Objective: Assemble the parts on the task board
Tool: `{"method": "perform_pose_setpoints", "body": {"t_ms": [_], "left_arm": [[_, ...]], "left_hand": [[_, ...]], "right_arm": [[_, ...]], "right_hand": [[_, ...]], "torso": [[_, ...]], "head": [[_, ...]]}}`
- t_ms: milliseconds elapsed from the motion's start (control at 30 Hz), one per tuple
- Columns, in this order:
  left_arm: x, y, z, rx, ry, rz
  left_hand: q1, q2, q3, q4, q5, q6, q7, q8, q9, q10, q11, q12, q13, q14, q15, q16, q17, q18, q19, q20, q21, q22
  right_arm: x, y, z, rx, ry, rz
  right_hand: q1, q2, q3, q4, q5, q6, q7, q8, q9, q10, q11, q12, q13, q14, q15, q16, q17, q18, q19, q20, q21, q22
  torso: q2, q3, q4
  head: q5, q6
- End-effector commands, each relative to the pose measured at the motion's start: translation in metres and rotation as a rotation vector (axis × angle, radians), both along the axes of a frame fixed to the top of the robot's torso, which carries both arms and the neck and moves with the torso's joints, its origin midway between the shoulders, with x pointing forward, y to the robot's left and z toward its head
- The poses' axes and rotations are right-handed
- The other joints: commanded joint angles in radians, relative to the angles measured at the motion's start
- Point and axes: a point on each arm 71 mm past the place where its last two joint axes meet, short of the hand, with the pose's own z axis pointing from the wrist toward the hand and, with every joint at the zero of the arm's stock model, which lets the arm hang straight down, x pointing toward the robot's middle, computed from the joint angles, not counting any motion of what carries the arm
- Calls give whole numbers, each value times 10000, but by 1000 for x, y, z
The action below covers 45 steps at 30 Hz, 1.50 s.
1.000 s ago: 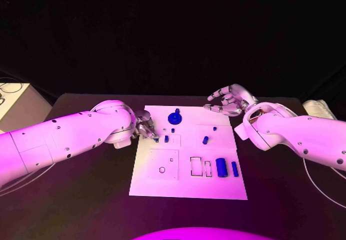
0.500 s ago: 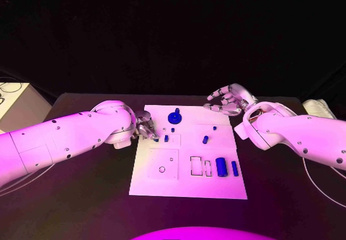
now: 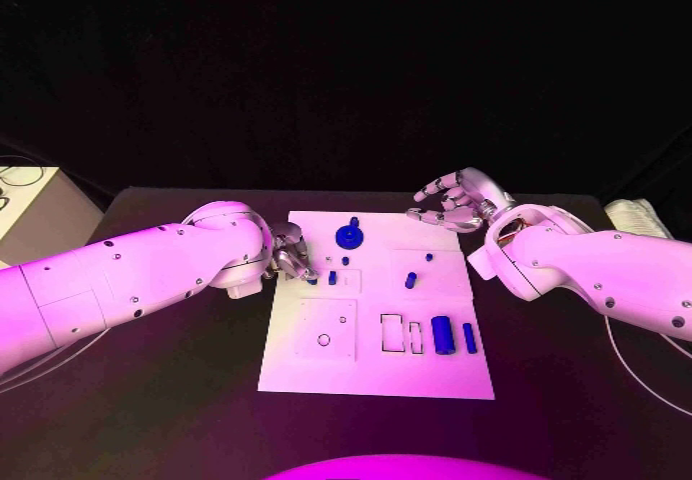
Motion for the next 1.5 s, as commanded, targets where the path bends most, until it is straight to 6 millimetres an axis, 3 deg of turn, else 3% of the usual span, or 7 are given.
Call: {"method": "perform_pose_setpoints", "body": {"t_ms": [33,533,967,1500], "left_arm": [[-2,-3,-2,113,200,-214],[-1,-6,-3,39,318,-207],[0,-8,-4,-32,286,-165],[4,-4,-4,-40,171,29]], "left_hand": [[1,64,1516,-1459,60,148,-90,62,1221,73,-22,53,-2,957,-82,54,2369,-69,50,-35,58,1],[-475,-80,1539,-1413,14,374,-180,102,1265,167,-80,-25,-177,994,-117,109,2485,-68,38,-55,50,7],[-1028,-210,994,-1167,-64,660,-333,121,1304,341,-193,45,-69,1012,-212,135,2540,-81,89,-141,61,59],[-1697,-76,-836,-135,-126,844,-367,16,1371,310,-217,36,-91,1000,-246,114,2501,-89,120,-193,25,64]], "right_arm": [[0,2,0,-72,-24,175],[0,1,0,-82,-26,177],[0,1,0,-88,-14,176],[0,1,0,-89,-14,194]], "right_hand": [[-109,23,42,4,51,-62,-7,56,14,-63,15,-35,1442,899,-86,-65,2109,15,760,-60,-48,2226],[-122,21,47,1,49,-71,-9,74,15,-66,12,-41,1434,898,-90,-68,2103,16,757,-64,-57,2221],[-132,21,48,2,47,-78,-10,82,15,-43,10,-15,1455,904,-91,-59,2127,10,768,-66,-34,2236],[-142,18,46,4,46,-81,-10,87,15,-58,10,-32,1439,900,-92,-66,2111,16,759,-67,-56,2222]], "torso": [[7,-1,8],[-2,4,9],[8,-1,2],[-2,-3,1]], "head": [[0,5],[-7,-36],[-13,-31],[-22,-11]]}}
